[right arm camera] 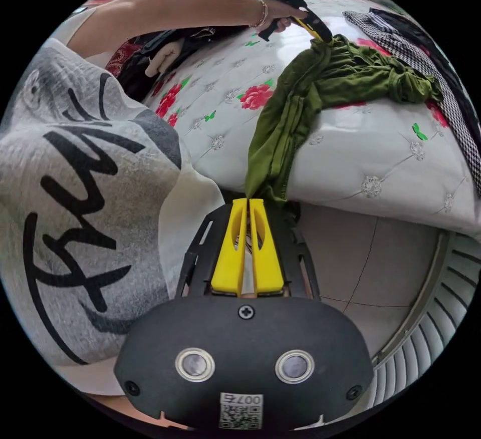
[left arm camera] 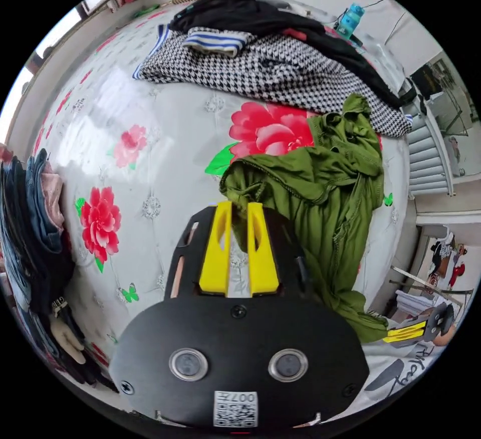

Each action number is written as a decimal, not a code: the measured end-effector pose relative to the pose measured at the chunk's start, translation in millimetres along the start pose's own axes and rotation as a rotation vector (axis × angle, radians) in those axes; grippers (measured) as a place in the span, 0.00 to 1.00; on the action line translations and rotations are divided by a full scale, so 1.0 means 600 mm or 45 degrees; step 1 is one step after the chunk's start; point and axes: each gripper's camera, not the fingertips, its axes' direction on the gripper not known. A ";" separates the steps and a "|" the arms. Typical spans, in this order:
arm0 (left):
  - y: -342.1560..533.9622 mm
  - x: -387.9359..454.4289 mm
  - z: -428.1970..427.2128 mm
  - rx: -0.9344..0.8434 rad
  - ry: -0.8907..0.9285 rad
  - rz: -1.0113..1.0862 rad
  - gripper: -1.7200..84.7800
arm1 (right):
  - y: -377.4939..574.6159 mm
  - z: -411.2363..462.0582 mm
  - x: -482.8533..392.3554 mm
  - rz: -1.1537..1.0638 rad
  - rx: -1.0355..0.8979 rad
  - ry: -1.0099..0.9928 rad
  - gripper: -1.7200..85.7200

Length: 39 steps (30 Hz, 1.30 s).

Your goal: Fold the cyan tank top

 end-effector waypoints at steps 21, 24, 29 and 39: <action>1.019 -0.080 -0.453 1.002 -0.055 -1.118 0.03 | -0.117 -0.286 -0.141 -0.842 0.763 0.397 0.02; 1.087 -0.051 -0.450 0.959 -0.052 -1.212 0.03 | -0.122 -0.246 -0.160 -0.904 0.645 0.353 0.02; 1.125 -0.114 -0.392 0.904 0.114 -1.328 0.02 | -0.200 -0.195 -0.141 -0.793 0.502 0.239 0.02; 0.978 -0.199 -0.666 1.378 -0.221 -0.923 0.02 | -0.272 -0.429 -0.263 -0.886 1.235 0.456 0.02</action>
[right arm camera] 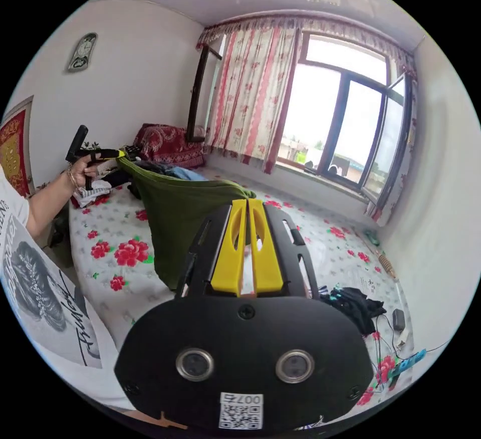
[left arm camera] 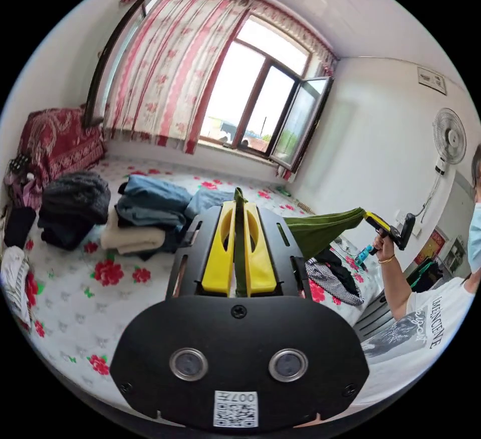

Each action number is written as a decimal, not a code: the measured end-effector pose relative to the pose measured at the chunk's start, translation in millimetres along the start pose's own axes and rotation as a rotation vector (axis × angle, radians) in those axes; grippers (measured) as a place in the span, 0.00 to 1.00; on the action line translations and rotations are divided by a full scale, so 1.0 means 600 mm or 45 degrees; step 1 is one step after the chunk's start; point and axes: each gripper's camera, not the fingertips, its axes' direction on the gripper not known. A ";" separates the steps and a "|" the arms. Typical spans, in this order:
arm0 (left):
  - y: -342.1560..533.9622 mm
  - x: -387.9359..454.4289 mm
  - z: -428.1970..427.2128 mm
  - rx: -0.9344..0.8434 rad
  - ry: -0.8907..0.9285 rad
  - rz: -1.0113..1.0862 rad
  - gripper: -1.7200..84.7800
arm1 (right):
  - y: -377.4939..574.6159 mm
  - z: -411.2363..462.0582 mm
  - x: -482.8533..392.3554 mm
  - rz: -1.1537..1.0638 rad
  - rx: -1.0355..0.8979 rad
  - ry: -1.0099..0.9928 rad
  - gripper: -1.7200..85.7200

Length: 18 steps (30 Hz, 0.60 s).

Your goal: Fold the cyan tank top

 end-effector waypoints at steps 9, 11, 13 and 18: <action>0.176 0.019 -0.064 0.002 -0.044 -0.008 0.02 | 0.161 -0.079 -0.080 0.021 -0.075 -0.057 0.02; 0.278 -0.013 -0.024 -0.204 -0.060 -0.168 0.03 | 0.226 -0.038 -0.105 0.038 -0.297 -0.053 0.02; 0.362 -0.040 0.017 -0.357 -0.099 -0.284 0.04 | 0.301 0.020 -0.127 0.035 -0.563 -0.031 0.02; 0.561 -0.118 0.122 -0.871 -0.296 -0.708 0.04 | 0.494 0.148 -0.163 0.184 -1.102 -0.094 0.03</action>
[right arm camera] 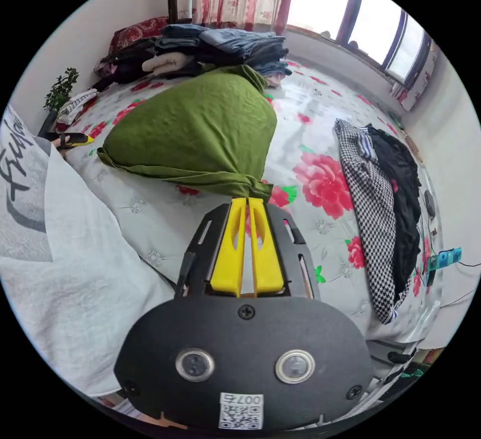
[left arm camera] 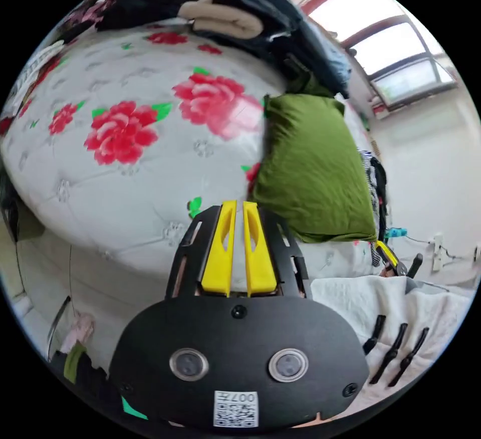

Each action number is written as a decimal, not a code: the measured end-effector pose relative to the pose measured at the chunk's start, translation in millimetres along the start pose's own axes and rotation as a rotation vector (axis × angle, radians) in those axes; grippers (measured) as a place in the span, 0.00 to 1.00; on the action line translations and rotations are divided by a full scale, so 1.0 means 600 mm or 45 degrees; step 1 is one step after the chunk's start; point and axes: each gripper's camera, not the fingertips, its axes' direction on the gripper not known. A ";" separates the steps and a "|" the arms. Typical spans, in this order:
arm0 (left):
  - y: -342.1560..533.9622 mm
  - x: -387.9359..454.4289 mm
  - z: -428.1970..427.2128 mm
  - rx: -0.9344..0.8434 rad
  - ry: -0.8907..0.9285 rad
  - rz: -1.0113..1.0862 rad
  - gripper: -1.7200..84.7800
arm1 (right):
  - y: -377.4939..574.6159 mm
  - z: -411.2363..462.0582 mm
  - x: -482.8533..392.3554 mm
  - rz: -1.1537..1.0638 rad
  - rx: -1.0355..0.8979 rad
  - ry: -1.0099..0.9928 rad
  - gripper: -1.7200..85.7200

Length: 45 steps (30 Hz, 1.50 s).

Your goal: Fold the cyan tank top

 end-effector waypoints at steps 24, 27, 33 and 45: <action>-0.079 0.133 0.044 -0.267 -0.195 0.426 0.01 | -0.050 0.086 0.207 0.286 -0.087 -0.400 0.03; -0.082 0.106 -0.006 -0.151 -0.037 0.326 0.01 | -0.026 0.018 0.232 0.280 0.078 -0.437 0.02; -0.077 0.062 -0.060 -0.066 0.109 0.227 0.03 | 0.018 -0.013 0.276 0.345 0.126 -0.438 0.02; -0.075 0.218 0.080 -0.532 -0.288 0.680 0.08 | 0.038 0.031 0.290 0.390 0.041 -0.349 0.02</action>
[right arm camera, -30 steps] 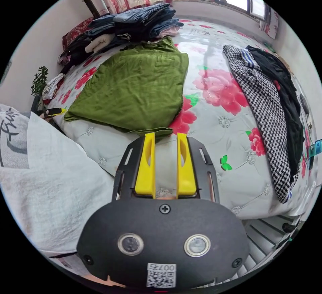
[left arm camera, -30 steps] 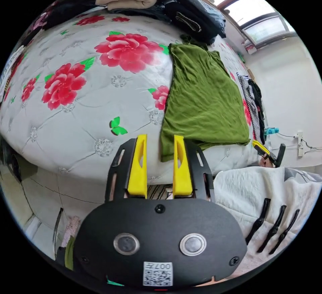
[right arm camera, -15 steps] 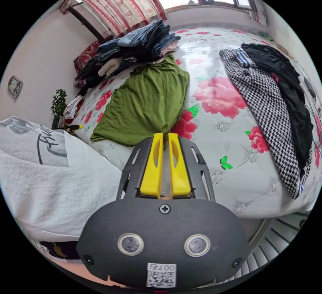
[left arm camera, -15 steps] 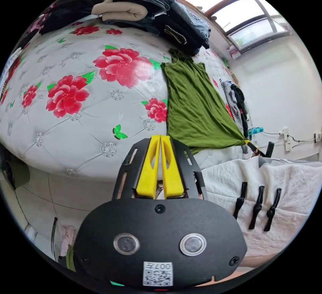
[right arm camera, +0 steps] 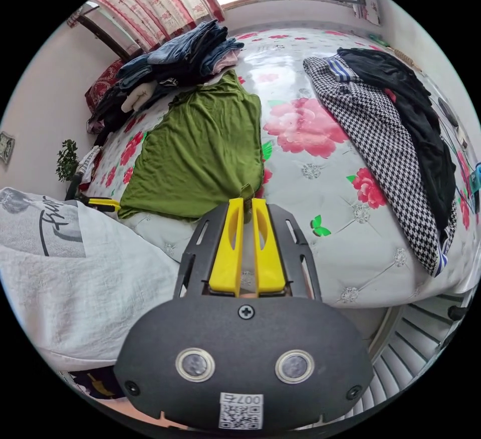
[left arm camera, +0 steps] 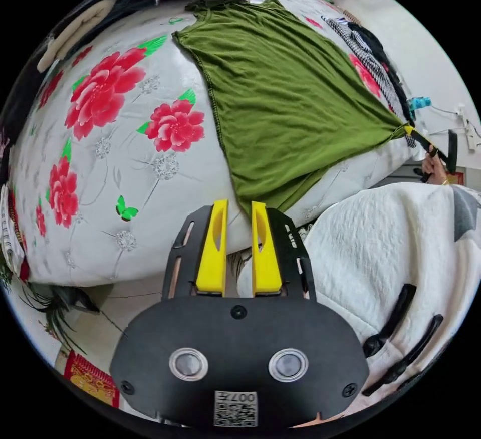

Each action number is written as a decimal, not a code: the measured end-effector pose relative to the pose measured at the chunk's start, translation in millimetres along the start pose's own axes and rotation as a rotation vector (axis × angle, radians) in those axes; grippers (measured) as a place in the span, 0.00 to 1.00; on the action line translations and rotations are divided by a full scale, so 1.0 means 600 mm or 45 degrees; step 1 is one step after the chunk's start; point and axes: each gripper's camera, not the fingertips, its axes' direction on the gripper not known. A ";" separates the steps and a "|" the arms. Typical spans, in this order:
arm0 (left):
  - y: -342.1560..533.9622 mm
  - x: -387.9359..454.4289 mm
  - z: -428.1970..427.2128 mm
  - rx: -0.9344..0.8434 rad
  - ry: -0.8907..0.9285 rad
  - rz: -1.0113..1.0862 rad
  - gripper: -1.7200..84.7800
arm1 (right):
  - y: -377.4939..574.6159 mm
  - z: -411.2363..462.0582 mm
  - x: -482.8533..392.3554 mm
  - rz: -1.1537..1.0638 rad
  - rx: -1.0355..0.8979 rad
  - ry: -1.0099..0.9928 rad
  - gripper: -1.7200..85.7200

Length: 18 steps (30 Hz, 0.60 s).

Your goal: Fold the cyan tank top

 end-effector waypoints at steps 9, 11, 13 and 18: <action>0.042 -0.085 -0.036 0.099 0.337 -0.060 0.01 | 0.039 -0.040 0.023 -0.040 0.110 -0.029 0.02; 0.091 -0.137 -0.061 0.230 0.522 -0.160 0.01 | 0.052 -0.039 0.026 -0.057 0.091 -0.044 0.02; 0.126 -0.176 -0.071 0.314 0.708 -0.211 0.01 | 0.066 -0.032 0.029 -0.064 0.077 -0.047 0.02; 0.147 -0.285 -0.088 0.570 1.102 -0.382 0.01 | 0.015 -0.027 0.056 -0.096 0.100 -0.088 0.02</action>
